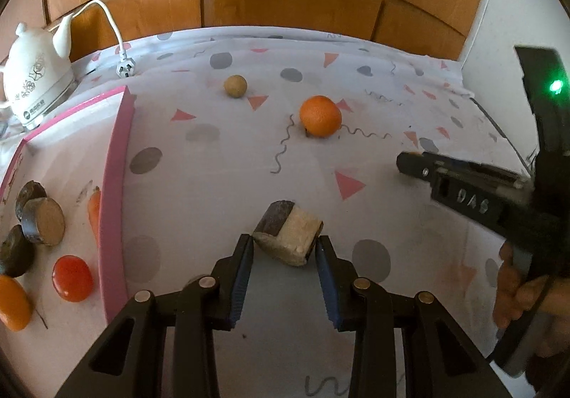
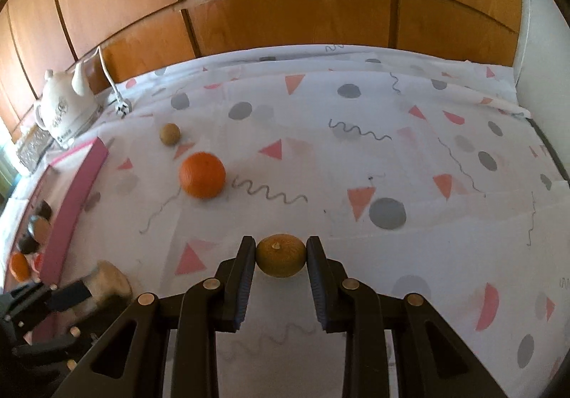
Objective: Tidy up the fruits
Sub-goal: 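Place the block in the tray with the left gripper while the right holds the ball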
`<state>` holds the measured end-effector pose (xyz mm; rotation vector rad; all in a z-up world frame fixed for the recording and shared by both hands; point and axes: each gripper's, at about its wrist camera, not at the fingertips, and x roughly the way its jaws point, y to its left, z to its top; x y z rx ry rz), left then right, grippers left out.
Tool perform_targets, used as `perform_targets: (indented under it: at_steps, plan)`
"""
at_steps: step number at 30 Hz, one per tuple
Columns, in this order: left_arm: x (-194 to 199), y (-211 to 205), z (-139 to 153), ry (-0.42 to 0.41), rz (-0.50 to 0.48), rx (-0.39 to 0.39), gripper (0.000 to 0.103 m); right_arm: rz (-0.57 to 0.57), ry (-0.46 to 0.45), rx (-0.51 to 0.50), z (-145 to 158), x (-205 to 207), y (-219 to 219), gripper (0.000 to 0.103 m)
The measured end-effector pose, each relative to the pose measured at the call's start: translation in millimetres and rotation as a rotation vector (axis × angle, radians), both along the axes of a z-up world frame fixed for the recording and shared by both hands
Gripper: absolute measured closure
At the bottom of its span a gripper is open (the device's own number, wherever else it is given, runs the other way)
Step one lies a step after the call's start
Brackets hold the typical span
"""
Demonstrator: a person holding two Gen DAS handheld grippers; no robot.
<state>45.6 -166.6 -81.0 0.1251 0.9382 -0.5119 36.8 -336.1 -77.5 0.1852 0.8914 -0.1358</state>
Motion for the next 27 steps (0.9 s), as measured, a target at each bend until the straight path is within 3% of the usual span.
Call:
perform_targets:
  at_steps: [12,17,27]
  plan:
    - [-1,12,9,0.036,0.014,-0.041,0.067,-0.023,-0.047,-0.02,-11,-6,2,0.074]
    - [-3,25,26,-0.001,0.037,-0.068,0.067,-0.023,-0.048,-0.022,-11,-7,3,0.074]
    - [33,93,51,-0.032,0.235,-0.122,0.067,-0.018,-0.04,-0.049,-11,-5,5,0.074]
